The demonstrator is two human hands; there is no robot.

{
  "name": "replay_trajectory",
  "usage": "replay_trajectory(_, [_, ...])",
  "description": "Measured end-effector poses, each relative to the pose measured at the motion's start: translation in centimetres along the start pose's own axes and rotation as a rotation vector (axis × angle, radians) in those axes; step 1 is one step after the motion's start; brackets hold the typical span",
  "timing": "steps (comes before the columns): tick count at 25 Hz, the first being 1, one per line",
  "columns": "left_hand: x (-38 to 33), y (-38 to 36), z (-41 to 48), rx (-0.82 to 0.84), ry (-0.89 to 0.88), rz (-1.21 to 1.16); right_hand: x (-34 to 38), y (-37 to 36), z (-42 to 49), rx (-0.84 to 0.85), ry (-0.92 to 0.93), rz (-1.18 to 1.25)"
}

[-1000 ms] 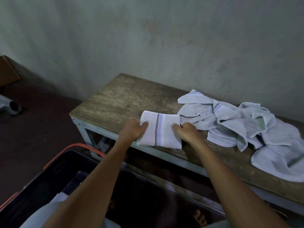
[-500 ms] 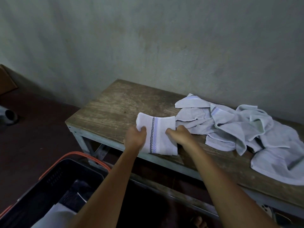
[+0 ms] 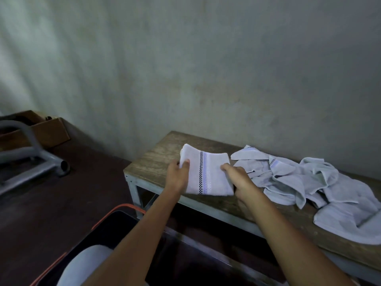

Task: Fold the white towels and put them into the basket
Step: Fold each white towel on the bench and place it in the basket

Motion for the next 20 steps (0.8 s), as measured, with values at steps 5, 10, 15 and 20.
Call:
replay_trajectory(5, [-2.1,8.1,-6.1,-0.142,-0.057,-0.104,5.8,-3.8,-6.4,0.037,0.179,0.08])
replay_trajectory(10, [-1.0,16.6,-8.8,-0.34,-0.144,-0.209,8.9,-10.3,-10.7,0.065,0.384,0.061])
replay_trajectory(15, [4.4,24.7,-9.6,-0.508,-0.073,-0.256,6.2,-19.5,-13.2,0.193,0.394,0.015])
replay_trajectory(20, [14.5,30.2,-7.8,-0.629,0.115,-0.342,-2.3,-29.4,-13.3,0.396,0.23,-0.089])
Point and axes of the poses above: each hand's wrist, its own z-axis towards the middle knuckle, its own y-axis out of the back of the hand, x = y × z, the point moved 7 cm from there along z, towards the middle knuckle, and after that the axes turned 13 degrees about y, right-handed, at the moved point
